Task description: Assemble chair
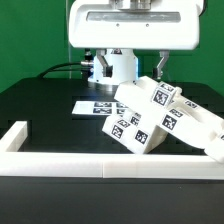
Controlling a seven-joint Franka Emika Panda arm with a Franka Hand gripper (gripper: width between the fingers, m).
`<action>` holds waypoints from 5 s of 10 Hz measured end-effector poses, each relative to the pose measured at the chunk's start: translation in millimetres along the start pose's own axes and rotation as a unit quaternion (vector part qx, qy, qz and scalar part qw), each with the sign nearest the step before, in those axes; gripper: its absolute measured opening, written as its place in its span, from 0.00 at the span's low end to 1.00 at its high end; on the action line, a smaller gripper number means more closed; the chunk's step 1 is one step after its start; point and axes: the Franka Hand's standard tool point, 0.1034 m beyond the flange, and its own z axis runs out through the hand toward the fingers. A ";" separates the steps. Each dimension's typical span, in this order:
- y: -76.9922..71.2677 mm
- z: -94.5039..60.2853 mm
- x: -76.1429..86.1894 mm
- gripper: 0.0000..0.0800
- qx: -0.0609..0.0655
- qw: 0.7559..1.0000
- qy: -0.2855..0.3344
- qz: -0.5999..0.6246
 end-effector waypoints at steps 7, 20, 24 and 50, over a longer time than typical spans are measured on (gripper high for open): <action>42.3 18.6 -16.0 0.81 -0.015 1.000 -0.003 0.018; 63.8 19.1 0.4 0.81 -0.023 0.999 0.004 0.044; 16.2 -14.7 -8.0 0.81 0.011 0.998 0.007 0.067; 79.1 33.3 -19.1 0.81 -0.037 0.996 0.044 0.075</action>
Offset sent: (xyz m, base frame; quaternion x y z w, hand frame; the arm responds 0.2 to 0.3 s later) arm -0.0169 -0.0285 -0.0252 -0.0046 0.0092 -0.0139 0.9998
